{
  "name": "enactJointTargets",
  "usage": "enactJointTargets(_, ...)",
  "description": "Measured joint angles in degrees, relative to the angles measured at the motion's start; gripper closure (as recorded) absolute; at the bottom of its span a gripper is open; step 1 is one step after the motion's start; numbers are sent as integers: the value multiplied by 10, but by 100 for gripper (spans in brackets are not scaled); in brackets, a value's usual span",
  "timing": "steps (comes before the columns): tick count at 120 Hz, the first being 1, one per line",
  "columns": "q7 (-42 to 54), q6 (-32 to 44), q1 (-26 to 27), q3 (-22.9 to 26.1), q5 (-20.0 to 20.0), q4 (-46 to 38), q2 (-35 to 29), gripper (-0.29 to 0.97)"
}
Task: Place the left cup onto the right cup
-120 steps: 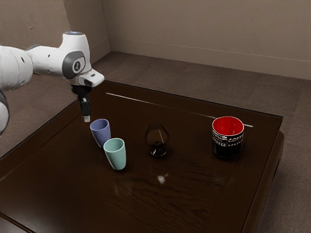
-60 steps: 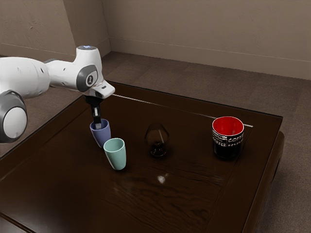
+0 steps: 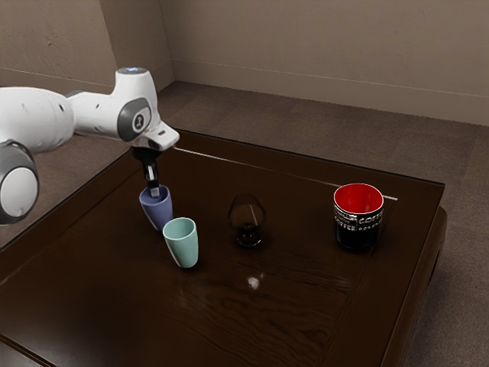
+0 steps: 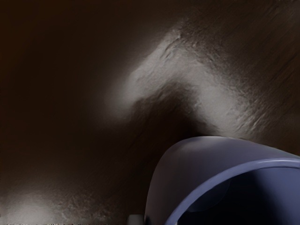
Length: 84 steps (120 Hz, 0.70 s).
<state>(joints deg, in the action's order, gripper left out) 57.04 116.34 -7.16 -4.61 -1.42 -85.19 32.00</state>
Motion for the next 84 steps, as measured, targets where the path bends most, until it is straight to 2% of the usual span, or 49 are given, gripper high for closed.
enactJointTargets(38,-15,-33,57,3,-1,-59,-132,78)
enactJointTargets(64,-30,-49,95,3,-6,-71,-150,78)
enactJointTargets(84,-41,-62,100,3,-5,-100,-168,79)
